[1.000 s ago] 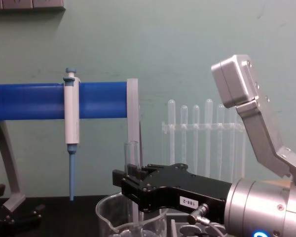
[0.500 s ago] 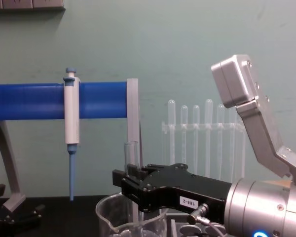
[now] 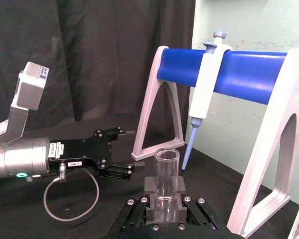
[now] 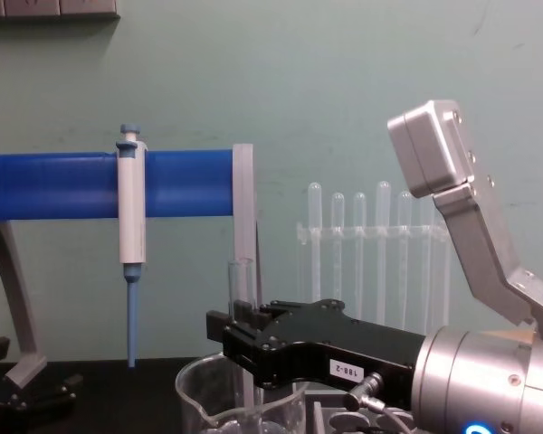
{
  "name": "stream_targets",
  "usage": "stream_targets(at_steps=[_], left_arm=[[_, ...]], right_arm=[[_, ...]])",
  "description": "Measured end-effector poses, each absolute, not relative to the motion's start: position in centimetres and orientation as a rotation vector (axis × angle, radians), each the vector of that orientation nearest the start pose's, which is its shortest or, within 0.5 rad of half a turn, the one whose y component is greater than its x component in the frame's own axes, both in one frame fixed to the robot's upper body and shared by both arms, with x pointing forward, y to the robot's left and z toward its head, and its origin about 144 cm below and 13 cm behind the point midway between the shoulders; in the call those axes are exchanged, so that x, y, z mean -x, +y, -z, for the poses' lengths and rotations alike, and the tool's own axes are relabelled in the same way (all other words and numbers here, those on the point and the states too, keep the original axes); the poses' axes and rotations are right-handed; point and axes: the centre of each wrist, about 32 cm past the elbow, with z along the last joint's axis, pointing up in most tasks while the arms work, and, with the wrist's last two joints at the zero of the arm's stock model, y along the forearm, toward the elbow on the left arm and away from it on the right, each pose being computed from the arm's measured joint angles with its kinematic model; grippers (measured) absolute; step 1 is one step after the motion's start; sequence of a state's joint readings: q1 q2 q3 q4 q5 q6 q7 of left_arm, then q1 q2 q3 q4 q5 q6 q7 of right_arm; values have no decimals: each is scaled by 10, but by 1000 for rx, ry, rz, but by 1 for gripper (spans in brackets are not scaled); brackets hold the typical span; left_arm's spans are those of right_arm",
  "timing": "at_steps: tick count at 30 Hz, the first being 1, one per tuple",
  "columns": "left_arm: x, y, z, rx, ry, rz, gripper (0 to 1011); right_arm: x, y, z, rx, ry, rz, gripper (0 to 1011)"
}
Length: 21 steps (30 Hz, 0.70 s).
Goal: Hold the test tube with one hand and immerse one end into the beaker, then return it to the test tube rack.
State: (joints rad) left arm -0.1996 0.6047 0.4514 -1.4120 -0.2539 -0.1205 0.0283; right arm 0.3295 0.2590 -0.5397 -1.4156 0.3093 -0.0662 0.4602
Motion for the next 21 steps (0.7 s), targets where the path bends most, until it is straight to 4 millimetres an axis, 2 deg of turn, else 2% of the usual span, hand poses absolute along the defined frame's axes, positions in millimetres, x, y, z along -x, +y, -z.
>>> stream_targets(at_steps=[21], left_arm=[[-489,310,-1140,-304,-285,-1248,1000]], right_arm=[[-516,-156,-1173,-2,-108,640,225]])
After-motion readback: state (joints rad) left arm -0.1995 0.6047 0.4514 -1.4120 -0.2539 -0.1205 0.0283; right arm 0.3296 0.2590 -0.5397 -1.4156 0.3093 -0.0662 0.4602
